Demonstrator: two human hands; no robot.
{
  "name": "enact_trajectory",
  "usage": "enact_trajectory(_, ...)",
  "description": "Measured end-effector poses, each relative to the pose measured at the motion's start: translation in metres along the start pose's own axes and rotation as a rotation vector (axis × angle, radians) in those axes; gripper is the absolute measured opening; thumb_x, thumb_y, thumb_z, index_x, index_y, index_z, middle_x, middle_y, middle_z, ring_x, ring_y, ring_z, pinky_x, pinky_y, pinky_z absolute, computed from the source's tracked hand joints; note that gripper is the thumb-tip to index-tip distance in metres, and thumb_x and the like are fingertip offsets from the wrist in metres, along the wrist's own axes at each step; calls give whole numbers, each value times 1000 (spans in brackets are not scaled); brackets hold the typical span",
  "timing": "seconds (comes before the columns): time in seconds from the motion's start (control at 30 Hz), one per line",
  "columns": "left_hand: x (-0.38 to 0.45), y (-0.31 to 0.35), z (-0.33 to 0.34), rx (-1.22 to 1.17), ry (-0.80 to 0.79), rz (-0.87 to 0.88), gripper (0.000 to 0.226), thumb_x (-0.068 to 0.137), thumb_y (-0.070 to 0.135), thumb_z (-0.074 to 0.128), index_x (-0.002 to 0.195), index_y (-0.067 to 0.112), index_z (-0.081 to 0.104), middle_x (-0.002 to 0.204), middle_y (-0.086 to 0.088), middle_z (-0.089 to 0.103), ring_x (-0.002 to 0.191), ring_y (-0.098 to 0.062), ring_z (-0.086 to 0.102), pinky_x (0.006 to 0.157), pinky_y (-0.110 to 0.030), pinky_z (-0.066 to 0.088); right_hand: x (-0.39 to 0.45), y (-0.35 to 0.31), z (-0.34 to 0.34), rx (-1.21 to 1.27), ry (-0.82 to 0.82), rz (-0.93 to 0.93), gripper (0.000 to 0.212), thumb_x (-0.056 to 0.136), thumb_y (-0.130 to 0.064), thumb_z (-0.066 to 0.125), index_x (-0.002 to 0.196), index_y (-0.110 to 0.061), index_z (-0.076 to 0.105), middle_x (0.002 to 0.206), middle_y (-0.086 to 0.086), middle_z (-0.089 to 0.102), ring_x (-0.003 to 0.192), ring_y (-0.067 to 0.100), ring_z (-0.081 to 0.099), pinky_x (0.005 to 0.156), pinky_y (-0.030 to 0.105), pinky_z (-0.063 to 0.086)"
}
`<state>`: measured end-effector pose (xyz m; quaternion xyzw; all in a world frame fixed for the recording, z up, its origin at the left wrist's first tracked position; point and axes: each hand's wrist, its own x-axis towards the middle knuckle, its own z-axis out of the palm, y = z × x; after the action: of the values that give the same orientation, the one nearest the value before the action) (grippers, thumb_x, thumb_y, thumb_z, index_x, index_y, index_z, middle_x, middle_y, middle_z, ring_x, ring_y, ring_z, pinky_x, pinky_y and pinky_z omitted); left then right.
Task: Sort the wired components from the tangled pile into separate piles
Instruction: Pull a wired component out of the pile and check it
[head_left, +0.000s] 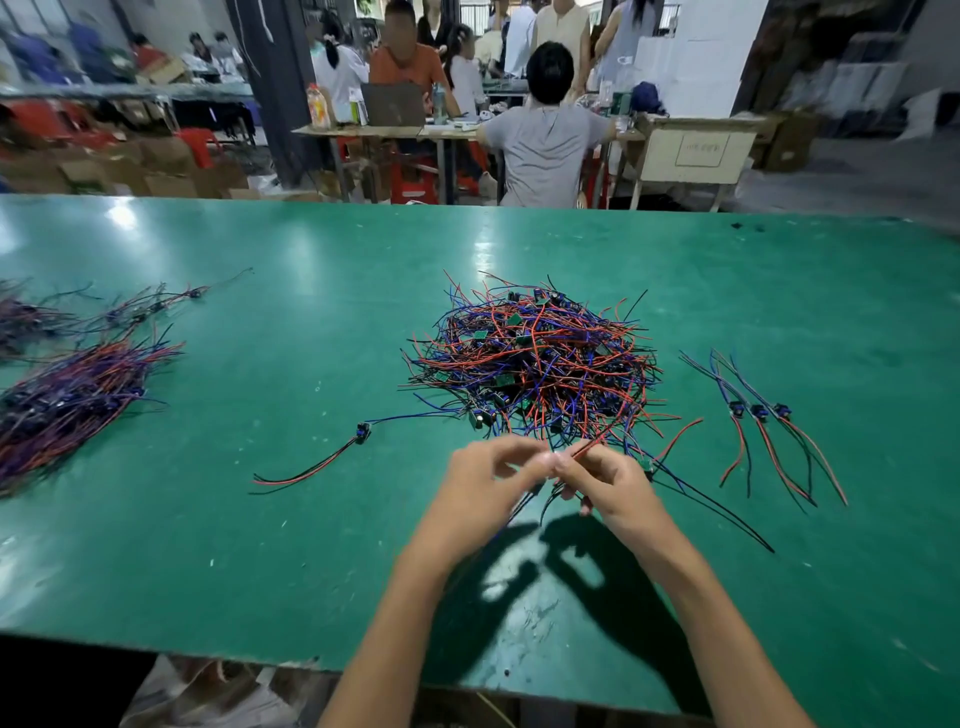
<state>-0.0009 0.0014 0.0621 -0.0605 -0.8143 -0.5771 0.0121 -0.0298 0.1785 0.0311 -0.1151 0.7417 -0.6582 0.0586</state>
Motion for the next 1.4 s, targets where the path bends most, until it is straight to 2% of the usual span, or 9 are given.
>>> enact_trajectory(0.1, 1, -8, 14, -80, -65, -20, 16, 99, 29, 63, 102, 22, 78, 90, 2, 78, 62, -15, 70, 65, -29, 56, -1, 7, -2, -80, 108, -98, 25, 88, -43, 68, 80, -20, 73, 72, -7, 72, 63, 3, 59, 59, 16, 44)
enact_trajectory(0.27, 3, -18, 24, -136, -76, -98, 17, 99, 22, 64, 106, 16, 79, 81, -4, 77, 51, -12, 62, 50, -20, 47, -16, 32, 7, -105, 357, -77, 24, 86, -46, 71, 81, -23, 76, 76, -6, 68, 58, 6, 44, 57, 24, 37)
enact_trajectory(0.4, 3, -29, 31, -132, -58, -177, 20, 98, 21, 64, 111, 12, 77, 78, -7, 77, 56, -21, 54, 58, -34, 46, -26, 40, 18, -82, 377, -56, 18, 93, -42, 65, 97, -34, 80, 84, -17, 65, 60, -1, 49, 59, 15, 37)
enact_trajectory(0.47, 2, -35, 36, -148, -58, -201, 19, 98, 21, 65, 109, 13, 77, 77, -7, 77, 57, -21, 52, 56, -32, 42, -27, 40, 18, -125, 344, -50, 19, 100, -31, 61, 102, -36, 79, 89, -21, 66, 68, -5, 56, 65, 14, 41)
enact_trajectory(0.63, -7, -41, 48, -323, 15, -196, 14, 94, 24, 72, 93, 13, 81, 69, -10, 74, 54, -13, 63, 52, -21, 49, -29, 41, 15, -172, 309, -1, 27, 102, -17, 57, 95, -30, 79, 102, -13, 73, 100, 0, 65, 94, 34, 51)
enact_trajectory(0.8, -7, -46, 51, -254, 29, -159, 12, 93, 24, 72, 89, 14, 77, 73, -8, 75, 66, -20, 65, 64, -36, 50, -28, 39, 18, -124, 388, 26, 21, 98, -15, 63, 89, -27, 78, 94, -16, 76, 94, 5, 69, 90, 39, 55)
enact_trajectory(1.0, -5, -46, 51, -149, -8, -127, 20, 97, 17, 65, 78, 18, 62, 64, 2, 66, 67, -17, 53, 68, -32, 41, -22, 40, 26, -126, 448, 84, 24, 95, -17, 62, 81, -30, 77, 90, -15, 76, 94, 8, 69, 91, 37, 53)
enact_trajectory(1.17, -5, -44, 46, -159, -28, -131, 26, 98, 10, 62, 74, 16, 56, 61, 2, 59, 59, -13, 47, 58, -25, 37, -9, 33, 32, -29, 537, 145, 29, 93, -19, 59, 74, -30, 78, 87, -21, 74, 89, 0, 66, 77, 28, 48)
enact_trajectory(1.4, -9, -37, 45, -119, -71, -119, 27, 99, 12, 61, 73, 15, 54, 60, 1, 56, 53, -7, 45, 53, -19, 36, 15, 24, 16, 53, 666, 209, 28, 94, -24, 55, 80, -30, 79, 82, -8, 74, 81, 5, 64, 71, 25, 45)
